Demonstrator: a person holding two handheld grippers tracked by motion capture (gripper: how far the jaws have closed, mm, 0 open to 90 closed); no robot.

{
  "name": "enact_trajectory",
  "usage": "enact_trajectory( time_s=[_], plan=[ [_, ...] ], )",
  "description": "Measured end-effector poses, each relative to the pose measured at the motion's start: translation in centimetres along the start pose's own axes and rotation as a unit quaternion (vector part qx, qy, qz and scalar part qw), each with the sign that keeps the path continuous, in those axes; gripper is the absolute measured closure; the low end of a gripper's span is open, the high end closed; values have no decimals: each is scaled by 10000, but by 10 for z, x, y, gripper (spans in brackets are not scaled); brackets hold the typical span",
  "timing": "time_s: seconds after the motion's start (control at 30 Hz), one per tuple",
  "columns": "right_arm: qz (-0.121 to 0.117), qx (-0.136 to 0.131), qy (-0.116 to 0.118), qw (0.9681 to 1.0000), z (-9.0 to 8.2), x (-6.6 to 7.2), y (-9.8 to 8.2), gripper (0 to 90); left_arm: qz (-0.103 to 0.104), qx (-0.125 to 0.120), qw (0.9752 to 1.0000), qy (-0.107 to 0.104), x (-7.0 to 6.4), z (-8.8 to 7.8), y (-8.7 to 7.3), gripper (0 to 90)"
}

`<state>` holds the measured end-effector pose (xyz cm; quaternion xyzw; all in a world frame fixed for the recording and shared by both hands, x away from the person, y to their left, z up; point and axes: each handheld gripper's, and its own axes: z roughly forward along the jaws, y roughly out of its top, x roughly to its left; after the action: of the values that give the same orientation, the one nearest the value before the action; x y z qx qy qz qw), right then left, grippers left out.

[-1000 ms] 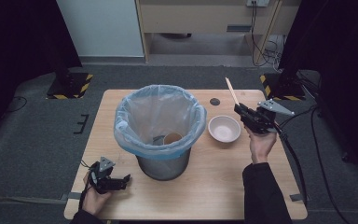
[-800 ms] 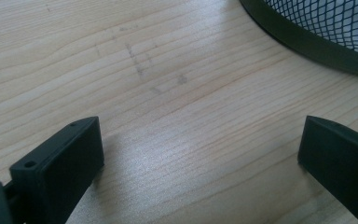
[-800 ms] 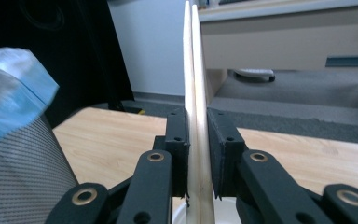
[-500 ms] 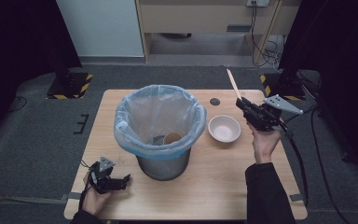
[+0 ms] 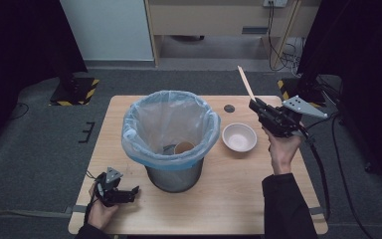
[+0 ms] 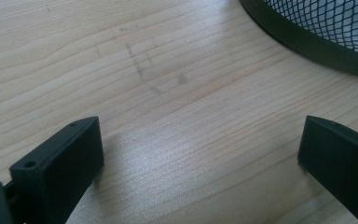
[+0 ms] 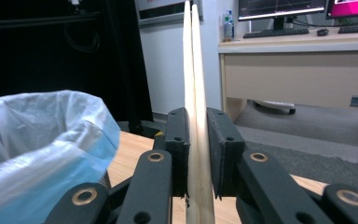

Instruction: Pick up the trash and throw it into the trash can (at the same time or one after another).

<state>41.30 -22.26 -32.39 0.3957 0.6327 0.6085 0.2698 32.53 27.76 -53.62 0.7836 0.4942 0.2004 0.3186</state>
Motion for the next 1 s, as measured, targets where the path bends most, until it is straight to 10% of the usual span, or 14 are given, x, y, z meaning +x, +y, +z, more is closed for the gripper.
enact_trajectory(
  time_s=[1.0],
  plan=[
    [-335, -312, 666, 9967, 9, 54, 38, 796, 1, 1, 10000, 1, 0, 0, 0, 0]
  ],
)
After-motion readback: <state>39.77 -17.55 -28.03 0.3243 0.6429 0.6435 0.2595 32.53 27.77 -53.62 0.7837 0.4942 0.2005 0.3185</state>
